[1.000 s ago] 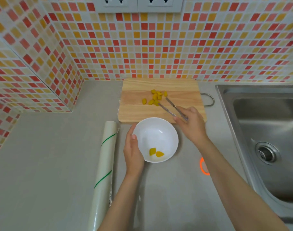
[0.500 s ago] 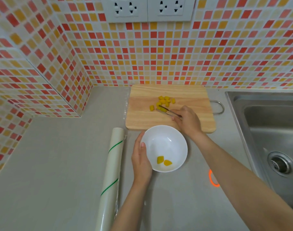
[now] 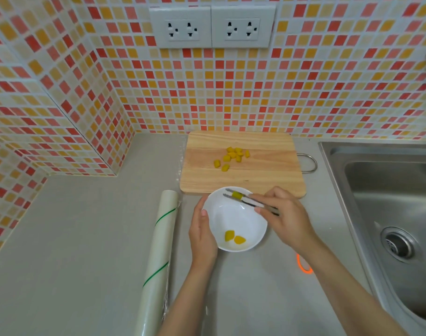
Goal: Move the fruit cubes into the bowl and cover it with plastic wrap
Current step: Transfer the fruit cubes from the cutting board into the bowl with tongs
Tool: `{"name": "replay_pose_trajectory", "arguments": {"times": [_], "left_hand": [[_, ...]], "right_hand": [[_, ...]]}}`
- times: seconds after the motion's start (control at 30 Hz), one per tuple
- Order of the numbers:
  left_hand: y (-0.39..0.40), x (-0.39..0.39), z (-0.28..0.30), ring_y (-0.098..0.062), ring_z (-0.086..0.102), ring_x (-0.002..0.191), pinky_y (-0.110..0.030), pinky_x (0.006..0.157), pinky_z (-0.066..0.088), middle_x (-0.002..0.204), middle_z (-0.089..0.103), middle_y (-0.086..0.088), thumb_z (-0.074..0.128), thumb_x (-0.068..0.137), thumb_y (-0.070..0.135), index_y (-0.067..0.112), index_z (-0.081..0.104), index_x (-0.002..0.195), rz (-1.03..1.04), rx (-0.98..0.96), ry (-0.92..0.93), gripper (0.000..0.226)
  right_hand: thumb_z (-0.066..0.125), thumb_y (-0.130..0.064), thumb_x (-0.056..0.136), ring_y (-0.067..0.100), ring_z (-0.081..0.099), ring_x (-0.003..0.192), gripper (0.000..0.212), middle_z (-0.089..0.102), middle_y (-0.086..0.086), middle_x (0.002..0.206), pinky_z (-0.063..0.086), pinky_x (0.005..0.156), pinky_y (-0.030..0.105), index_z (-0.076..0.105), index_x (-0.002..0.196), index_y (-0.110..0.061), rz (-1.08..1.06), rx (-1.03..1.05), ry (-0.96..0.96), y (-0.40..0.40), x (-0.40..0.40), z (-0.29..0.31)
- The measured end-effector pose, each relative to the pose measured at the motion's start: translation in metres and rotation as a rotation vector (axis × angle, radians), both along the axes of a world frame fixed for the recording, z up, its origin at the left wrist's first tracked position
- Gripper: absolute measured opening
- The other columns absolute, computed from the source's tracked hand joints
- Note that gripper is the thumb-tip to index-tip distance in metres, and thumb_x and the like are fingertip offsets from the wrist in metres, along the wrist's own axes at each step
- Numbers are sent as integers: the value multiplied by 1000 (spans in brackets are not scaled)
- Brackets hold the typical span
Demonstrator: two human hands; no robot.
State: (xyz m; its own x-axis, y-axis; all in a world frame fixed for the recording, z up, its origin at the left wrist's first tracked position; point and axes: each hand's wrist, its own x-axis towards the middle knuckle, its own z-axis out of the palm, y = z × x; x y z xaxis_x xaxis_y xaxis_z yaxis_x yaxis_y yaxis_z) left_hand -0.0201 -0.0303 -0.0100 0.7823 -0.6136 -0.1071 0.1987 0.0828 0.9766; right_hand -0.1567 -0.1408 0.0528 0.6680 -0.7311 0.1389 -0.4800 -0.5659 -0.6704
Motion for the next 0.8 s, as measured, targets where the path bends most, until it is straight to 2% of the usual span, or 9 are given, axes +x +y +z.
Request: {"name": "replay_pose_trajectory", "arguments": {"times": [0.1,0.17,0.23,0.33,0.47,0.57,0.67,0.8], "left_hand": [[-1,0,-1,8,60,103,-6,79,45,115,64,18,35,102,18,24,57,122,4,14,-3,30],[-1,0,-2,8,59,104,-7,81,45,118,63,15,34,102,16,21,57,124,6,12,5,32],[-1,0,-2,9,59,106,-7,83,44,118,62,16,33,103,16,22,57,123,8,16,6,32],[-1,-1,-2,10,58,106,-5,82,44,115,64,21,34,103,17,31,58,118,9,25,4,32],[0,1,-1,12,57,106,-4,81,43,111,65,31,37,97,32,36,58,116,-26,17,29,28],[2,2,-3,9,55,111,-5,84,43,116,63,30,36,91,44,37,57,119,-64,12,21,36],[4,2,-5,8,53,116,-5,86,42,121,59,31,39,85,56,36,53,124,-88,10,-12,46],[4,1,-6,4,53,118,-9,88,44,124,60,27,41,83,57,34,54,126,-80,6,-2,50]], "right_hand": [[68,-22,82,20,55,91,39,54,1,90,46,81,35,63,120,-24,52,26,86,7,-7,5],[69,-22,81,18,56,89,41,52,2,88,43,80,26,62,122,-21,30,39,21,-1,-2,9],[69,-22,82,16,54,88,43,48,-2,87,41,78,24,61,123,-20,-22,32,-16,-16,8,8],[66,-26,83,19,54,96,45,47,-2,92,46,82,34,57,127,-23,-66,36,77,-42,31,-1],[62,-30,85,26,54,102,46,49,4,95,43,78,33,53,130,-30,-41,-21,232,-68,63,-16],[61,-32,86,29,52,110,48,54,11,108,44,87,36,51,132,-28,-24,-50,325,-80,79,-27],[61,-32,86,28,51,113,47,54,11,113,44,91,38,52,132,-30,-38,-42,340,-84,89,-36],[61,-28,87,28,54,109,39,56,9,112,44,87,35,59,126,-28,-69,-7,304,-88,94,-44]]}}
